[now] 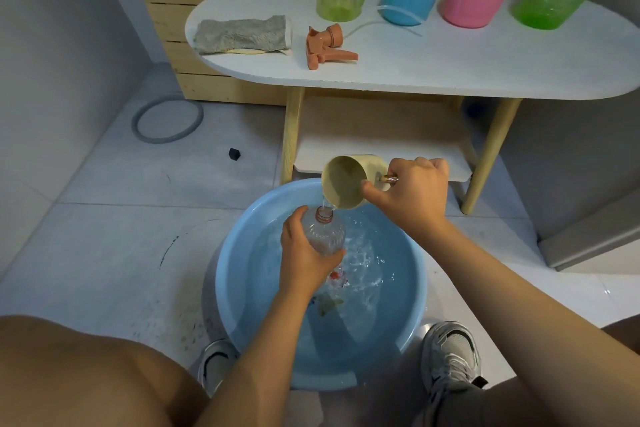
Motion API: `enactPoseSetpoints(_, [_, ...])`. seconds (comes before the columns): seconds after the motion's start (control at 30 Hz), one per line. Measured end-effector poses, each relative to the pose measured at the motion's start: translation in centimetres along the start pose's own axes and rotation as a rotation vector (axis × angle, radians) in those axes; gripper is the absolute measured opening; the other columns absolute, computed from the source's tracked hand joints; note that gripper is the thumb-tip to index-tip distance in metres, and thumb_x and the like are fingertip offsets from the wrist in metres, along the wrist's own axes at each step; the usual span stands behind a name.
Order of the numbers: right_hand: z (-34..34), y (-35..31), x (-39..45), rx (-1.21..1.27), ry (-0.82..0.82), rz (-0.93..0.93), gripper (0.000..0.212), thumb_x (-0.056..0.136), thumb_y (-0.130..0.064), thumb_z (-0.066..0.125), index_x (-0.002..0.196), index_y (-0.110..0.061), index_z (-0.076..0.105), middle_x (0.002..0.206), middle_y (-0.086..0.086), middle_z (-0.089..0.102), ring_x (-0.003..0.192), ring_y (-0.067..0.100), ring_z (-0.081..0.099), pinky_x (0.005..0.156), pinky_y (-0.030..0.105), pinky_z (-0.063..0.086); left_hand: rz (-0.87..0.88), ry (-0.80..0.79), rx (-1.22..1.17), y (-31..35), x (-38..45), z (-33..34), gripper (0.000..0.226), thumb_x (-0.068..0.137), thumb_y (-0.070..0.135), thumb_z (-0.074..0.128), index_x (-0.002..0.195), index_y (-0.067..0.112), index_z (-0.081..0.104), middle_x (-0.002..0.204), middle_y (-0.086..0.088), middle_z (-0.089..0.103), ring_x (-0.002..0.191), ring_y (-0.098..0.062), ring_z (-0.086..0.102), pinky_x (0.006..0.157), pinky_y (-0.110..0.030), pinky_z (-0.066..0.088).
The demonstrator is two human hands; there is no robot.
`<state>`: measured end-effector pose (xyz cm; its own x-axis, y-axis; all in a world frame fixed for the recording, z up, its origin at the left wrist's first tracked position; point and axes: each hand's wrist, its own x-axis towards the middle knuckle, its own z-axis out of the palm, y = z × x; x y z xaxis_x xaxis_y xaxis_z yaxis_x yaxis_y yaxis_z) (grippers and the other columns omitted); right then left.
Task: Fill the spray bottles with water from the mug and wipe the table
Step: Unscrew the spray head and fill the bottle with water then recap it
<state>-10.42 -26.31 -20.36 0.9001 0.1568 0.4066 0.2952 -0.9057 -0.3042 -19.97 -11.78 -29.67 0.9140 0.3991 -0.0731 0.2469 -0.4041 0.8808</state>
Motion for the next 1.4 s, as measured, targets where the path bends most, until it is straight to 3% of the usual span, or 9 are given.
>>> enactPoseSetpoints(0.57, [0.21,-0.1,-0.04,-0.058,0.098,-0.104,0.045,0.066,-0.055,0.059,0.057,-0.012,0.059,0.048,0.002,0.057,0.054,0.021,0.044,0.07,0.031,0.02,-0.017,-0.004,0.002,-0.09,-0.12,-0.12,0.099,0.063,0.024,0.086,0.14,0.027,0.026,0.145,0.002,0.029,0.134,-0.017,0.031,0.102,-0.029,0.036])
enactPoseSetpoints(0.87, [0.32,-0.19,-0.12,-0.054,0.138,-0.148,0.047,0.068,-0.057,0.054,0.056,-0.012,0.058,0.048,0.001,0.056,0.052,0.019,0.042,0.069,0.03,0.021,-0.042,-0.022,0.014,0.01,-0.26,-0.06,0.098,0.063,0.024,0.086,0.141,0.027,0.026,0.145,0.003,0.028,0.133,-0.017,0.033,0.095,-0.023,0.035])
enactPoseSetpoints(1.17, [0.44,-0.16,-0.28,-0.055,0.175,-0.209,0.048,0.069,-0.058,0.05,0.054,-0.013,0.055,0.047,0.0,0.055,0.051,0.021,0.044,0.069,0.032,0.022,-0.031,-0.015,0.021,0.37,-0.2,0.09,0.098,0.062,0.024,0.087,0.14,0.026,0.027,0.145,0.002,0.029,0.134,-0.019,0.031,0.102,-0.032,0.038])
enactPoseSetpoints(1.4, [0.62,-0.05,-0.34,-0.091,0.192,-0.26,0.049,0.071,-0.059,0.049,0.057,-0.013,0.057,0.05,0.0,0.058,0.054,0.021,0.048,0.073,0.032,0.024,-0.031,-0.018,0.018,0.4,-0.11,0.23,0.099,0.062,0.023,0.087,0.141,0.024,0.026,0.145,0.0,0.028,0.135,-0.019,0.031,0.101,-0.027,0.035])
